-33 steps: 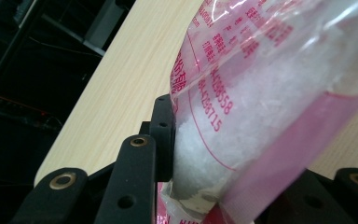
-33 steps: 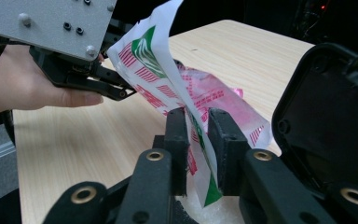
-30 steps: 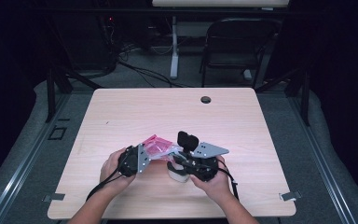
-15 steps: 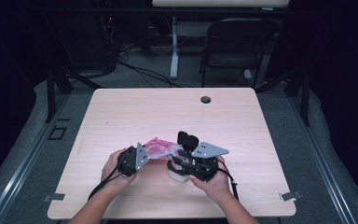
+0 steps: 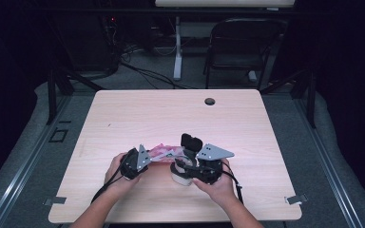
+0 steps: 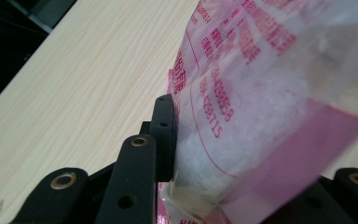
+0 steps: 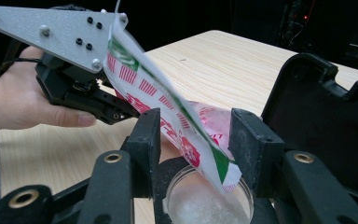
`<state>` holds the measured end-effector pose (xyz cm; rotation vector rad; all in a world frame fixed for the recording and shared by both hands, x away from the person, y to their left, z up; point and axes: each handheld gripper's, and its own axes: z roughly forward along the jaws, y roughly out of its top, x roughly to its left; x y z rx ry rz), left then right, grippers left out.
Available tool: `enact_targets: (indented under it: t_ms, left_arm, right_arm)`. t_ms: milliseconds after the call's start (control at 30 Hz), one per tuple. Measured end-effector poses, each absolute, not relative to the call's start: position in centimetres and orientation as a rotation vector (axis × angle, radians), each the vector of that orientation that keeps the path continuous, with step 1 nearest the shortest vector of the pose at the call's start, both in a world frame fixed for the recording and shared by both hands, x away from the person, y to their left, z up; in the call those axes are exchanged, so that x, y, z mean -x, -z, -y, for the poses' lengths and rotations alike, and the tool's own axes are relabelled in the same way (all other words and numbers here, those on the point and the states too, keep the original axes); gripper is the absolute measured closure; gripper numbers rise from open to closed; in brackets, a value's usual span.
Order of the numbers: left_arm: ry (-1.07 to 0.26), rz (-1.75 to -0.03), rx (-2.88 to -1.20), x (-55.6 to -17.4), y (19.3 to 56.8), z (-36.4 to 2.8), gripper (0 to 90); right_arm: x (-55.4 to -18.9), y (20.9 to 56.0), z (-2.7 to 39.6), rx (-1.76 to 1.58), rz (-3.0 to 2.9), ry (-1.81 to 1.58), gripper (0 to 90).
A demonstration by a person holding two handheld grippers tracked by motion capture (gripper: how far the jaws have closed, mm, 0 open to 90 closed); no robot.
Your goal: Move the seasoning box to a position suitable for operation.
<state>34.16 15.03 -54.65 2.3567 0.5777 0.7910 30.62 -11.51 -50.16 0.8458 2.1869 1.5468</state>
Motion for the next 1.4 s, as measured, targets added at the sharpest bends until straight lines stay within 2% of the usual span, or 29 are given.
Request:
enact_targets:
  t_ms: [533, 1000, 1400]
  left_arm:
    - [-0.725, -0.634, -2.333, -34.5, 55.2, -15.7, 72.0]
    - [-0.588, -0.755, -2.252, -35.4, 55.4, -17.0, 72.1]
    - [-0.559, -0.785, -2.238, -35.6, 55.6, -17.3, 72.1]
  right_arm:
    - [-30.8, 50.3, 11.6, -0.885, -2.159, -1.56, 53.4]
    - [-30.9, 50.3, 11.6, -0.895, -2.154, -1.565, 53.4]
    - [-31.0, 50.4, 11.7, -0.909, -2.148, -1.567, 53.4]
